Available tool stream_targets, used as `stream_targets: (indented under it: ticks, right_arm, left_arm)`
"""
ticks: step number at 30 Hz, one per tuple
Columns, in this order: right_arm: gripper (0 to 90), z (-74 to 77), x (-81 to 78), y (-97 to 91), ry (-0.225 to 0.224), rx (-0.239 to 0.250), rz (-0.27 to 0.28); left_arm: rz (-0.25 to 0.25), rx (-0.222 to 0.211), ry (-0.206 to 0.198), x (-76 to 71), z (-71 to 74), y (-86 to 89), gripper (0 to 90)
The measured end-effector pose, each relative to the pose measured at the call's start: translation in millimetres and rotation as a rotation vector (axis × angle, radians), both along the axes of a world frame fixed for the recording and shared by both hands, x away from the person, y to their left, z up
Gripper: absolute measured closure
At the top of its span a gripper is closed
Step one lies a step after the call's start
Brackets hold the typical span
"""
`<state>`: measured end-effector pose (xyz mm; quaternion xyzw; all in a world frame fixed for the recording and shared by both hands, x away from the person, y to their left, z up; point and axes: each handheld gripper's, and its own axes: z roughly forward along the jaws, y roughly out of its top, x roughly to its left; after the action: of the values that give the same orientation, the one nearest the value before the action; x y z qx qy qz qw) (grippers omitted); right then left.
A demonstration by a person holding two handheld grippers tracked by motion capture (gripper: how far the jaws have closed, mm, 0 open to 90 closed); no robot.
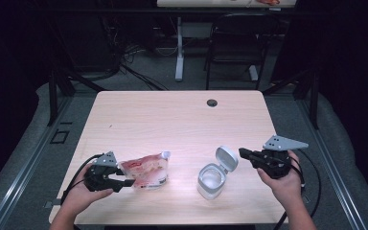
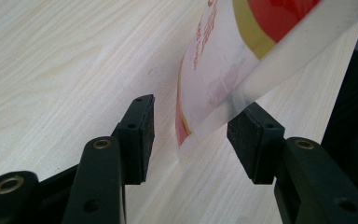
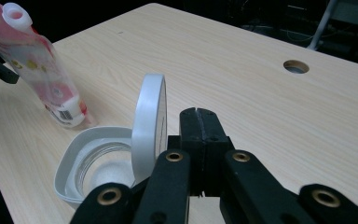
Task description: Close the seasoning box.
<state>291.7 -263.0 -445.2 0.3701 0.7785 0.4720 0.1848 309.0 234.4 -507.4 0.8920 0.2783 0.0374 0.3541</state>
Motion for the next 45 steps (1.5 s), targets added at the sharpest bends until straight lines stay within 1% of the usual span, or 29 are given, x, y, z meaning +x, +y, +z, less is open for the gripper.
stream_targets:
  ticks: [4, 6, 7, 9, 10, 14, 19, 21, 26, 28, 29, 32, 35, 40, 41, 43, 44, 45]
  right_arm:
    - [90.0, -5.5, 0.0, 1.9, 0.011, 0.003, 0.001]
    - [90.0, -7.0, -0.1, 2.1, 0.014, -0.006, 0.004]
    - [90.0, -8.7, -0.1, 3.1, 0.014, 0.010, 0.003]
    - [90.0, -9.7, -0.3, 3.3, 0.019, 0.008, 0.008]
    - [90.0, -12.1, -0.9, 5.2, 0.026, 0.020, 0.017]
    - [90.0, -14.4, -3.0, 8.9, 0.026, 0.025, 0.031]
    - [90.0, -16.3, -7.0, 11.9, 0.023, 0.052, 0.041]
    - [90.0, -17.6, -8.6, 13.1, 0.028, 0.063, 0.055]
    - [90.0, -23.4, -12.7, 19.3, 0.042, 0.054, 0.081]
    - [90.0, -25.6, -13.6, 20.4, 0.047, 0.060, 0.086]
    - [90.0, -26.4, -13.8, 20.9, 0.047, 0.065, 0.086]
    - [89.6, -28.9, -15.1, 20.4, 0.048, 0.061, 0.083]
    - [89.2, -32.1, -16.4, 18.2, 0.048, 0.064, 0.070]
    - [87.6, -39.4, -18.0, 14.5, 0.046, 0.042, 0.041]
    - [86.8, -40.4, -18.1, 13.9, 0.046, 0.041, 0.039]
    - [83.3, -42.2, -18.6, 11.6, 0.037, 0.026, 0.015]
    - [81.3, -43.1, -18.9, 11.0, 0.032, 0.034, 0.003]
    - [78.3, -43.6, -19.1, 8.6, 0.029, 0.031, -0.002]
  left_arm:
    - [-0.001, 0.006, -0.001, -0.1, 0.2, 0.0, 51.5]
    - [-0.001, 0.005, -0.001, -0.3, 0.7, 0.0, 51.5]
    - [-0.001, 0.004, -0.001, -0.1, 0.6, 0.3, 51.5]
    - [0.000, 0.005, -0.001, -0.1, 0.4, 0.5, 51.5]
    - [0.001, 0.006, -0.002, 0.1, 0.0, 0.6, 51.5]
    - [0.002, 0.008, -0.002, 0.2, 0.0, 0.6, 51.5]
    - [-0.002, 0.010, 0.000, 0.0, -0.4, -0.3, 51.5]
    - [-0.001, 0.009, 0.001, -0.1, -0.9, -1.0, 51.4]
    - [-0.004, 0.012, 0.001, 0.0, -1.4, -1.2, 51.4]
    - [-0.004, 0.012, 0.002, 0.0, -1.5, -1.4, 51.4]
    - [-0.005, 0.015, 0.001, 0.1, -1.5, -1.4, 51.4]
    - [-0.004, 0.020, 0.001, 0.0, -1.6, -1.1, 51.4]
    - [-0.004, 0.020, 0.001, 0.0, -1.9, -0.9, 51.4]
    - [-0.007, 0.023, 0.000, 0.5, -2.0, -0.6, 51.4]
    - [-0.003, 0.018, 0.000, 0.5, -2.3, -0.6, 51.4]
    - [0.000, 0.010, 0.003, 0.8, -3.2, -0.6, 51.4]
    - [-0.002, 0.009, 0.001, 0.8, -3.9, -0.6, 51.3]
    - [-0.007, 0.012, 0.001, 1.1, -4.3, -0.5, 51.2]
